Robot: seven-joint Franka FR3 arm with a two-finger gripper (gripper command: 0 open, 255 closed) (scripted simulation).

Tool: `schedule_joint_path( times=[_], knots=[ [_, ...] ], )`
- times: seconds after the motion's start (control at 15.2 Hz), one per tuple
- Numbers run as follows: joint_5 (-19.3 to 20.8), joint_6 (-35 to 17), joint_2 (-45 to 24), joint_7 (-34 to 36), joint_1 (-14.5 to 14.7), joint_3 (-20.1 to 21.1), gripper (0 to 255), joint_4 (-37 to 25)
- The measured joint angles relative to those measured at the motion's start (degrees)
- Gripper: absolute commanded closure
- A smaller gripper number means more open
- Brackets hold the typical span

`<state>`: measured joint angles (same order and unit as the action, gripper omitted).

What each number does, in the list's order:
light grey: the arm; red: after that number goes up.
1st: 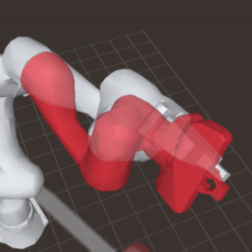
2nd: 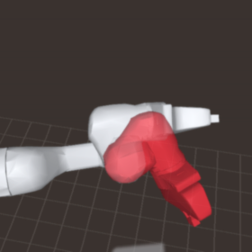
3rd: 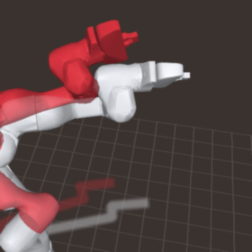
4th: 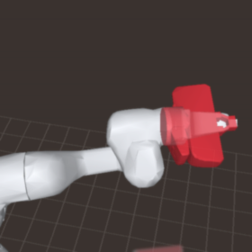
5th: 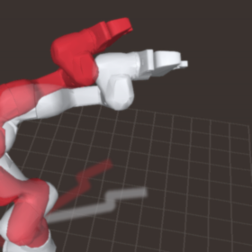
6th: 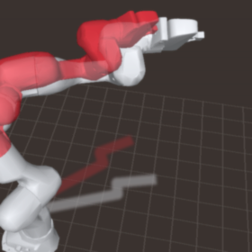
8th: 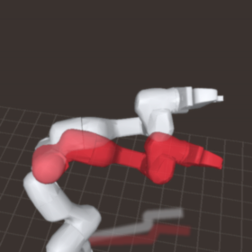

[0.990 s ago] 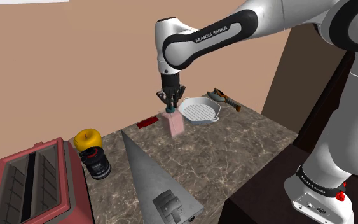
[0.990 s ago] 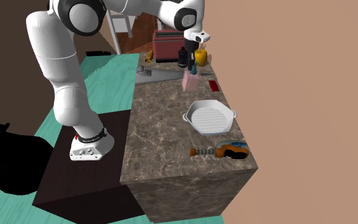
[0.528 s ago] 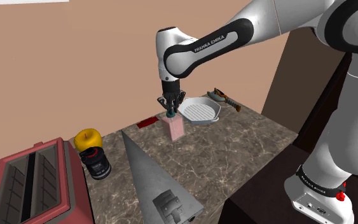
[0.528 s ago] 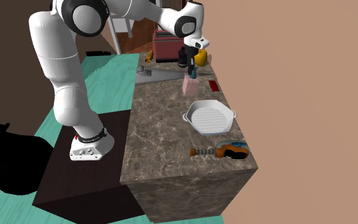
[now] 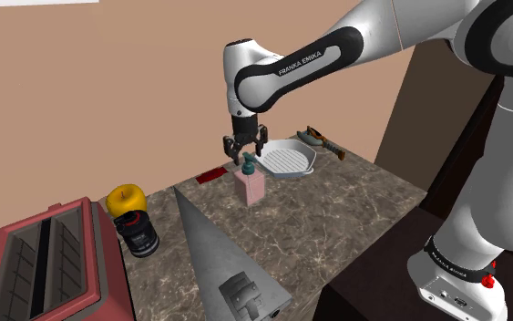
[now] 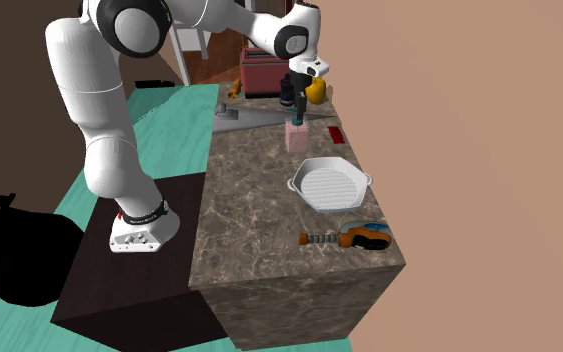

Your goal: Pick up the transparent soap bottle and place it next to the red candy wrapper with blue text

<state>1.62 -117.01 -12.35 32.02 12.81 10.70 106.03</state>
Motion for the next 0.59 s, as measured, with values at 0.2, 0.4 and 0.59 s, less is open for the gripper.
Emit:
schedule_joint_path(
  times=[0.2, 0.4, 0.59],
  knots=[
    [0.00, 0.00, 0.00, 0.00, 0.00, 0.00, 0, 0.00],
    [-0.24, 3.90, 0.95, -0.30, -0.14, -0.01, 0, -3.03],
    [-0.42, 6.41, 1.85, -0.22, -0.06, 0.10, 0, -4.66]
  ],
)
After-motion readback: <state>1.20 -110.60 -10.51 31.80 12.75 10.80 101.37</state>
